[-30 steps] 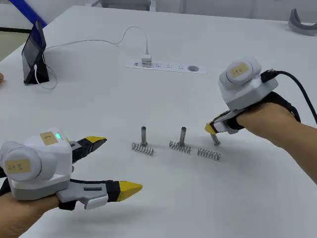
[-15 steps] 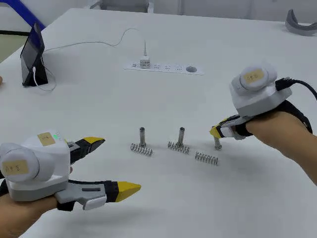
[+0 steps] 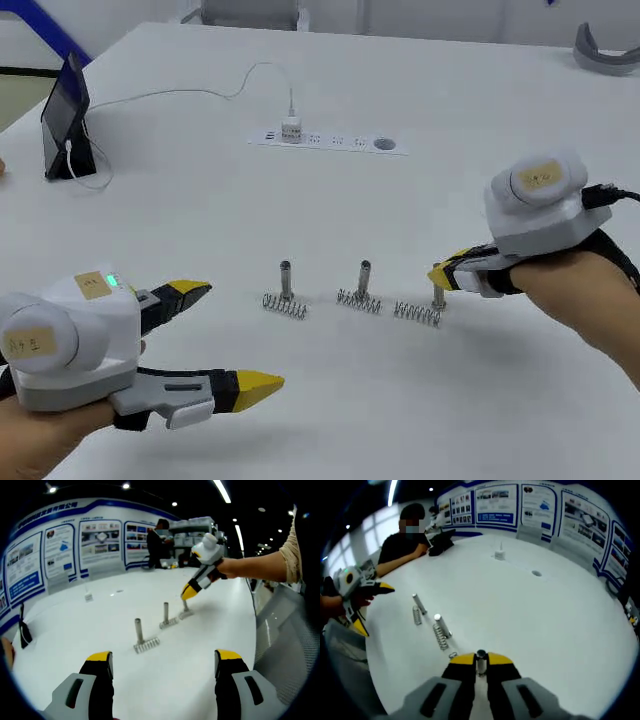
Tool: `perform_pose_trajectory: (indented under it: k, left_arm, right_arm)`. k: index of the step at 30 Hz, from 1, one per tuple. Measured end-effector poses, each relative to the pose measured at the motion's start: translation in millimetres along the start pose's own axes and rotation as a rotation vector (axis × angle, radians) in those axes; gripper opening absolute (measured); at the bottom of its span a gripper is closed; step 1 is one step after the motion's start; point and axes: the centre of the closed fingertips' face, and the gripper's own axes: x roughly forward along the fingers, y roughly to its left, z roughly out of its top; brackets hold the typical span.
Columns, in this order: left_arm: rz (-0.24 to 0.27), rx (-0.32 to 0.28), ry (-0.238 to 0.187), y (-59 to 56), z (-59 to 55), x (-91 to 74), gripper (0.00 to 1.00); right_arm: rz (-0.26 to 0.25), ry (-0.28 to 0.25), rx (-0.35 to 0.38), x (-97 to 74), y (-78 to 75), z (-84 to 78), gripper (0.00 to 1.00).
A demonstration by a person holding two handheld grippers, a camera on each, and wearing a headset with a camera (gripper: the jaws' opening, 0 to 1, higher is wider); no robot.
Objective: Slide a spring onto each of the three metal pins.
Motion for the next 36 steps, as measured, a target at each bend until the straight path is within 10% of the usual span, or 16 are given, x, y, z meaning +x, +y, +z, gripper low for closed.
perform_pose_trajectory:
  k: [36]
  left_arm:
    - [-0.002, 0.0, -0.002, -4.3, -0.2, 0.7, 0.85]
  right_arm:
    - [0.056, -0.101, -0.041, -9.5, 2.1, -8.6, 0.1]
